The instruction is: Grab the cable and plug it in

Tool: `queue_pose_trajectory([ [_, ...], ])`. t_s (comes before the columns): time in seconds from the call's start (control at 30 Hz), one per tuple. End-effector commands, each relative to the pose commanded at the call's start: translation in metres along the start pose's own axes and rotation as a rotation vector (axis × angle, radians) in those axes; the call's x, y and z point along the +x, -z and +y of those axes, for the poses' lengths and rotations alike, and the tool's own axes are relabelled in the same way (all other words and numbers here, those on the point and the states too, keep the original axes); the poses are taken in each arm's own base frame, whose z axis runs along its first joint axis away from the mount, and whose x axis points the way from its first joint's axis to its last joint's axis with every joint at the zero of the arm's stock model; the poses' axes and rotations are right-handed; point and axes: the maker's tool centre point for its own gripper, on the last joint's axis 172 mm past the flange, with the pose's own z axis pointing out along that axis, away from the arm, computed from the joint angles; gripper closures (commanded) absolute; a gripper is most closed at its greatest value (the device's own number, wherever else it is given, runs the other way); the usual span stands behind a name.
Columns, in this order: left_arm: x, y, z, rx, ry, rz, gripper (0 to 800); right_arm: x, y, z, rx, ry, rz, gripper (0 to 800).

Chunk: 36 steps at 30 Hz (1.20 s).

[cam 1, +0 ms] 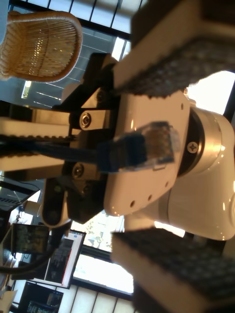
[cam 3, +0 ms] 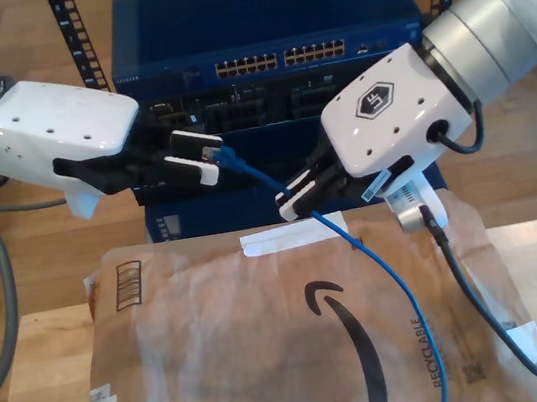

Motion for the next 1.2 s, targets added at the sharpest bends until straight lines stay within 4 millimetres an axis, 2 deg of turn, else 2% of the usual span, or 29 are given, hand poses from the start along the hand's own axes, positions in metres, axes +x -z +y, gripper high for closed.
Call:
queue_pose_trajectory([
  [0.13,0.000,0.000,0.000,-0.002,0.000,0.000,471,0.000,0.000,0.000,0.000,0.000,0.000,798],
  [0.27,0.000,0.000,0.001,-0.003,0.002,0.000,520,0.000,0.000,0.000,0.000,0.000,0.000,798],
  [0.3,0.000,0.000,0.000,-0.002,0.003,0.000,554,0.000,0.000,0.000,0.000,0.000,0.000,798],
  [0.5,0.001,-0.001,0.001,0.005,0.015,-0.003,561,0.000,0.000,0.000,-0.001,0.000,-0.001,798],
  [0.57,0.002,-0.001,0.001,0.008,0.024,-0.002,618,0.001,-0.001,-0.001,-0.002,-0.003,-0.001,798],
  [0.63,0.002,-0.001,0.001,0.008,0.024,-0.002,628,0.002,-0.002,-0.001,-0.004,-0.005,0.001,798],
  [0.8,0.005,-0.002,0.003,0.001,0.032,-0.004,770,0.002,-0.003,0.000,-0.007,-0.003,0.001,793],
  [0.83,0.007,-0.003,0.004,0.002,0.039,-0.007,780,0.001,-0.004,0.000,-0.009,-0.002,0.000,771],
  [0.87,0.008,-0.003,0.003,0.004,0.042,-0.010,795,0.000,-0.005,0.001,-0.012,0.003,0.000,640],
  [0.9,0.008,-0.003,0.003,0.004,0.043,-0.008,795,0.000,-0.006,0.002,-0.016,0.003,0.001,341],
  [0.93,0.008,-0.003,0.003,0.006,0.044,-0.008,795,0.000,-0.008,0.002,-0.022,0.005,0.000,128],
  [1.0,0.009,-0.004,0.003,0.008,0.055,-0.007,797,-0.006,-0.002,-0.007,0.012,0.023,0.002,33],
  [1.03,0.009,-0.004,0.003,0.008,0.064,-0.009,795,-0.007,0.005,-0.017,0.060,0.027,0.006,8],
  [1.1,0.011,-0.004,0.004,0.019,0.087,-0.013,797,-0.013,0.027,-0.044,0.213,0.063,0.023,8],
  [1.2,0.019,0.000,0.010,0.038,0.137,-0.036,797,-0.021,0.063,-0.057,0.382,0.155,0.080,9],
])
